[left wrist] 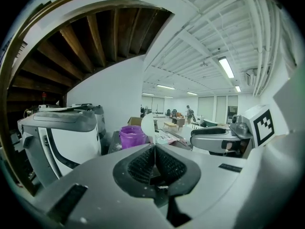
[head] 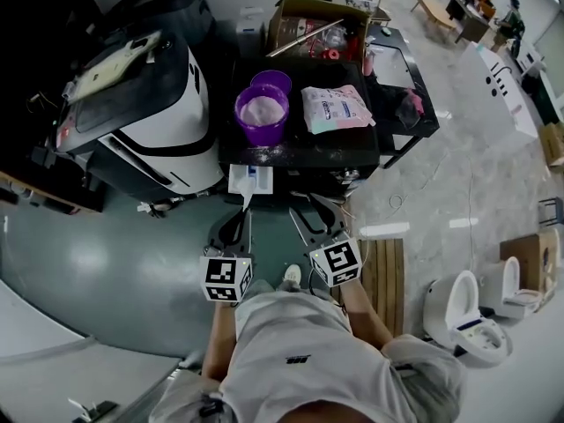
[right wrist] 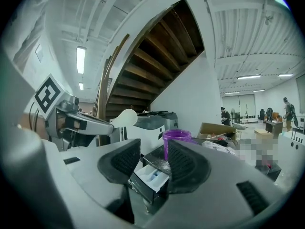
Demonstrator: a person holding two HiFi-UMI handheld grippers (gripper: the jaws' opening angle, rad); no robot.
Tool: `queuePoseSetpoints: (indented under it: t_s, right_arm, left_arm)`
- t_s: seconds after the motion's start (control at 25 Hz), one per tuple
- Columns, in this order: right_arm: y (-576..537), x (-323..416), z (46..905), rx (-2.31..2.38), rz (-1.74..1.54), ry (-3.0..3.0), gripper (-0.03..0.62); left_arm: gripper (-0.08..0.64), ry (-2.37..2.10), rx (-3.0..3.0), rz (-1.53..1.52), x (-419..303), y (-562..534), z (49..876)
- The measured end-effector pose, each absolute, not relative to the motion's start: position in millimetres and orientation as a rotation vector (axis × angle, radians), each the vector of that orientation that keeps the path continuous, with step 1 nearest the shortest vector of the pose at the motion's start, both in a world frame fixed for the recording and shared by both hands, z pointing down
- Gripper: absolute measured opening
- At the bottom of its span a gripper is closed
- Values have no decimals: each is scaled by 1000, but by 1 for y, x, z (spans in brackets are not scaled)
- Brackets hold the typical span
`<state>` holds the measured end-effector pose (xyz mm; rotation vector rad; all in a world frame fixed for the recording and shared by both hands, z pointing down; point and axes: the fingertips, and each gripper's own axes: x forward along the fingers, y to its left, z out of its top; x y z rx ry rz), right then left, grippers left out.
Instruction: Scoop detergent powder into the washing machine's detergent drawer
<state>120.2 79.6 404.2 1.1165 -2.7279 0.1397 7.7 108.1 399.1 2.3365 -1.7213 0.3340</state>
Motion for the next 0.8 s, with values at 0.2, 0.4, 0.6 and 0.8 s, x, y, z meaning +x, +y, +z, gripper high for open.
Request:
queuePoseSetpoints:
  t_s: [0.2,0.4,0.6,0.8]
  right_arm:
    - [63,120,408,1098,162,-2728,167]
    - [44,113,411,1094,168,-2719,167]
    - [19,109,414,1128,170,-2690,167]
    - [-13,98,412,1181,157,-2662,167]
  left_arm:
    - [15,-1724,2319,342,9,94,401]
    - [15,-1713,2306,343,2,76,408]
    - [15,-1680,2332,341,-5,48,411]
    - [15,-1641,2372,326,-19,9,409]
